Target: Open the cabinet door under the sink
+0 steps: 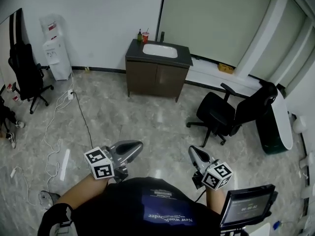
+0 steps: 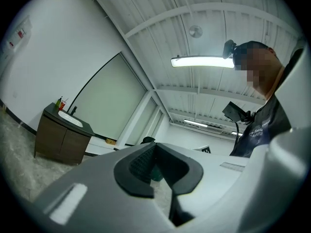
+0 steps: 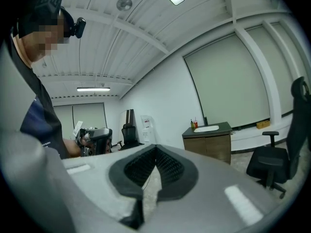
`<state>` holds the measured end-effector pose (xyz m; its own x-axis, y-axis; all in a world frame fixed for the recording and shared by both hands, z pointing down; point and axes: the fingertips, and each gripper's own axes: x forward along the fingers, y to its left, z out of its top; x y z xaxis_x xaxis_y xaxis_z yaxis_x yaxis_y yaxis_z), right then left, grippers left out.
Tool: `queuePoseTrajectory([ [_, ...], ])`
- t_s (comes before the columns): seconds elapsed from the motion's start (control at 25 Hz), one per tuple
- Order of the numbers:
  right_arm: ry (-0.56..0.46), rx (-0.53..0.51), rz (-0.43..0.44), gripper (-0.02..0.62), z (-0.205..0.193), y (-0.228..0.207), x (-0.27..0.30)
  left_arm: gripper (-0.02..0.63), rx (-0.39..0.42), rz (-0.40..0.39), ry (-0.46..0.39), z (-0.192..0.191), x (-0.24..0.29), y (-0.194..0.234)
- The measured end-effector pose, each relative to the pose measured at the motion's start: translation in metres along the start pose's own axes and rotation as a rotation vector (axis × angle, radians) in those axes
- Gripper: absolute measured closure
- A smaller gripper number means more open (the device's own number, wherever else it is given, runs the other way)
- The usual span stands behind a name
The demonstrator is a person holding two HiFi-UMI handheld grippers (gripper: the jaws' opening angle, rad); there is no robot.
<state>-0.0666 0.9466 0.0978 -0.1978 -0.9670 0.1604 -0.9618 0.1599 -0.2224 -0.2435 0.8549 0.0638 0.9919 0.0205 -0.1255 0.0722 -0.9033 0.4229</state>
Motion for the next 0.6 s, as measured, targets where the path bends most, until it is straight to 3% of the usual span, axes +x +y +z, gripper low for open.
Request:
queuePoseTrajectory([
  [0.24, 0.003, -0.029, -0.017, 0.594, 0.017, -0.004, 0.087, 0.606, -0.026, -0.028, -0.017, 0.029, -0.006, 0.084],
  [0.6, -0.029, -0.072, -0.05, 0.594, 0.06, -0.012, 0.231, 0.606, 0.029, -0.08, -0.011, 0.11, -0.015, 0.219],
])
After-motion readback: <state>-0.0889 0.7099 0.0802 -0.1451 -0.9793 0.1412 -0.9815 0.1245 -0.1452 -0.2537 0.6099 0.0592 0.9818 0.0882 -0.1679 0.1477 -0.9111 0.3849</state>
